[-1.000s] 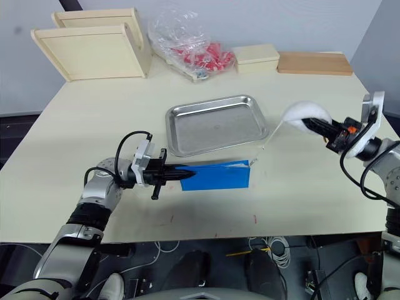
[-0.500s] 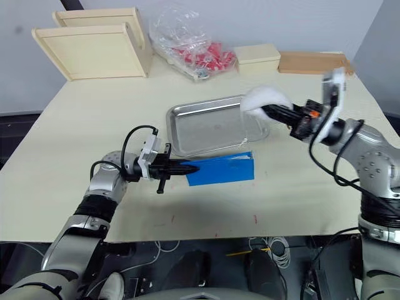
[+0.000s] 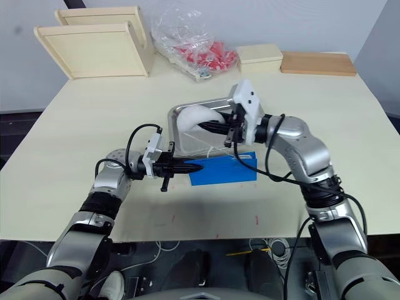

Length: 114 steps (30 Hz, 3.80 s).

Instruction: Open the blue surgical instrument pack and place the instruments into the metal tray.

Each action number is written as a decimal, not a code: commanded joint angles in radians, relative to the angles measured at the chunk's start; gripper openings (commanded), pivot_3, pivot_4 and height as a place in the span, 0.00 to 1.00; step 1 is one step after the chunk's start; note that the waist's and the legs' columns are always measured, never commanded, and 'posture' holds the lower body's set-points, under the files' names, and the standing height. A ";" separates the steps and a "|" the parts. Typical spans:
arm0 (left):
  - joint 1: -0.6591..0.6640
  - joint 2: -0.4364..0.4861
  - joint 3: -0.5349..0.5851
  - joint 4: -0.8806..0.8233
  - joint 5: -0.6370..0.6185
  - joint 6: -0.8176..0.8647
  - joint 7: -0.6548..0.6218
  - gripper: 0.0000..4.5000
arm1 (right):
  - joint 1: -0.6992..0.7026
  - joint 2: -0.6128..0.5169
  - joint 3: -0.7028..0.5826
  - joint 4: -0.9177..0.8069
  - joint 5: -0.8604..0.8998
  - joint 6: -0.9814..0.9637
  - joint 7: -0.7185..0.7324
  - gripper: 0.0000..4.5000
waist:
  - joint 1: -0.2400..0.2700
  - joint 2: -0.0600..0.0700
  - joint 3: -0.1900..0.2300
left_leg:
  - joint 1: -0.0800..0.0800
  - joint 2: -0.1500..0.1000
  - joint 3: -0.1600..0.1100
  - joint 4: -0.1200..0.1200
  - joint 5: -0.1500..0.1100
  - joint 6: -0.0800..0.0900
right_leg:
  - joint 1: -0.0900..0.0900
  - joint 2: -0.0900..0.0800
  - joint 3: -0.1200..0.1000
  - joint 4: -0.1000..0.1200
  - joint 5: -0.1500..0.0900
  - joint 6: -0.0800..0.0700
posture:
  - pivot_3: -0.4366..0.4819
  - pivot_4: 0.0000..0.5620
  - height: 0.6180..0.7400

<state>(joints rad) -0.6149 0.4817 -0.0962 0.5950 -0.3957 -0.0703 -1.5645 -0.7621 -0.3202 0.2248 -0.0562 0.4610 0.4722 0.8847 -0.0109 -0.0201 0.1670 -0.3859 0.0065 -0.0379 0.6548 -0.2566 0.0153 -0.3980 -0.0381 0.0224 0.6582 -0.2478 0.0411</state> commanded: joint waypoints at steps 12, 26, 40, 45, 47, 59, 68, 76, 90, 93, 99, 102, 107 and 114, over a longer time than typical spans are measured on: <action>0.002 -0.018 -0.020 -0.008 0.007 -0.004 -0.050 0.00 | -0.062 0.267 0.101 0.034 -0.108 -0.155 -0.026 0.00 | -0.003 0.000 0.000 | 0.001 -0.001 -0.001 0.000 0.000 0.000 | 0.000 0.000 0.000 0.001 0.000 0.000 | 0.48 0.27 1.00; 0.011 -0.019 -0.021 -0.002 0.019 -0.012 -0.050 0.00 | 0.073 0.053 0.124 -0.117 -0.120 -0.214 0.188 0.00 | -0.006 0.000 0.000 | 0.001 -0.001 -0.001 0.000 0.000 0.000 | 0.000 0.000 0.000 0.001 0.000 0.000 | 0.48 0.27 1.00; 0.011 -0.008 -0.030 0.006 0.018 -0.021 -0.050 0.00 | 0.137 -0.129 0.002 -0.253 -0.007 -0.106 0.236 0.97 | -0.003 0.000 0.000 | 0.001 0.000 -0.001 0.000 0.000 0.000 | 0.001 0.000 0.000 0.000 0.000 0.000 | 0.48 0.27 1.00; 0.011 -0.008 -0.030 0.009 0.019 -0.027 -0.050 0.00 | 0.208 -0.226 -0.099 -0.254 0.042 -0.051 0.228 0.97 | -0.002 0.000 0.000 | 0.001 0.000 -0.001 0.000 0.000 0.000 | 0.001 0.000 0.000 0.000 0.000 0.000 | 0.48 0.27 1.00; 0.011 -0.008 -0.031 0.015 0.020 -0.032 -0.050 0.00 | 0.236 -0.271 -0.115 -0.239 0.061 -0.010 0.245 0.97 | -0.002 -0.001 0.000 | 0.001 0.000 -0.001 0.000 0.000 0.000 | 0.001 0.000 0.000 0.000 0.000 0.000 | 0.48 0.27 1.00; 0.005 -0.001 -0.038 0.038 0.027 -0.058 -0.050 0.00 | 0.286 -0.257 -0.081 0.048 -0.024 -0.125 0.300 0.97 | -0.003 -0.001 -0.001 | 0.002 0.000 0.002 0.000 0.000 0.000 | 0.001 0.001 0.003 0.000 0.000 0.000 | 0.48 0.27 1.00; 0.013 0.005 -0.031 0.035 0.028 -0.059 -0.050 0.00 | 0.289 -0.236 -0.050 0.133 -0.085 -0.223 0.353 0.89 | -0.003 -0.001 -0.001 | 0.002 0.000 0.002 0.000 0.000 0.000 | 0.001 0.001 0.003 0.000 0.000 0.000 | 0.48 0.27 1.00; 0.016 0.009 -0.033 0.036 0.028 -0.061 -0.050 0.00 | 0.277 -0.187 -0.102 0.136 -0.013 -0.172 0.347 0.16 | -0.003 -0.001 -0.001 | 0.002 0.000 0.002 0.000 0.000 0.000 | 0.001 0.001 0.003 0.000 0.000 0.000 | 0.48 0.27 1.00; 0.008 0.023 -0.035 0.043 0.047 -0.010 -0.023 0.17 | 0.284 -0.187 -0.103 0.173 -0.041 -0.204 0.351 0.00 | -0.004 -0.001 -0.001 | 0.002 0.000 0.002 0.000 0.000 0.000 | 0.001 0.001 0.003 0.000 0.000 0.000 | 0.48 0.27 1.00; 0.021 0.044 -0.018 0.038 0.058 -0.004 -0.013 0.45 | 0.280 -0.201 -0.109 0.184 -0.047 -0.217 0.357 0.00 | -0.006 -0.001 0.000 | 0.002 -0.001 0.002 0.000 0.000 0.000 | 0.001 0.001 0.003 0.000 0.000 0.000 | 0.48 0.27 1.00; 0.090 0.100 0.030 -0.050 0.021 0.059 -0.014 0.99 | 0.283 -0.227 -0.135 0.188 -0.036 -0.227 0.369 0.00 | -0.002 0.000 0.000 | 0.001 0.000 0.001 0.000 0.000 0.000 | 0.000 0.001 0.002 -0.001 0.000 0.000 | 0.48 0.27 1.00; 0.158 0.142 0.044 -0.163 -0.008 0.118 -0.027 0.99 | 0.282 -0.234 -0.142 0.197 -0.038 -0.234 0.367 0.00 | -0.003 0.000 0.000 | 0.001 0.001 0.001 0.000 0.000 0.000 | 0.000 0.000 0.002 -0.001 0.000 0.000 | 0.48 0.27 1.00; 0.306 0.218 0.044 -0.436 -0.069 0.240 -0.011 0.99 | 0.281 -0.231 -0.150 0.204 -0.041 -0.238 0.366 0.00 | -0.003 0.000 0.001 | 0.001 0.002 0.001 -0.001 0.000 0.000 | 0.000 -0.001 0.002 -0.001 0.000 0.000 | 0.48 0.27 1.00; 0.469 0.184 -0.014 -0.739 -0.029 0.311 0.181 0.99 | 0.285 -0.213 -0.145 0.204 -0.049 -0.247 0.354 0.00 | -0.002 0.001 0.002 | 0.002 0.002 0.003 -0.001 0.000 0.000 | 0.001 -0.002 0.004 -0.001 0.000 0.000 | 0.48 0.27 1.00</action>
<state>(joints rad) -0.1613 0.6711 -0.1003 -0.0594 -0.4261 0.2270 -1.4318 -0.4685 -0.5356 0.1013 0.1667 0.4073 0.2395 1.2480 -0.0127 -0.0186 0.1686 -0.3836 0.0084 -0.0349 0.6535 -0.2566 0.0153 -0.3976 -0.0402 0.0262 0.6571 -0.2476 0.0414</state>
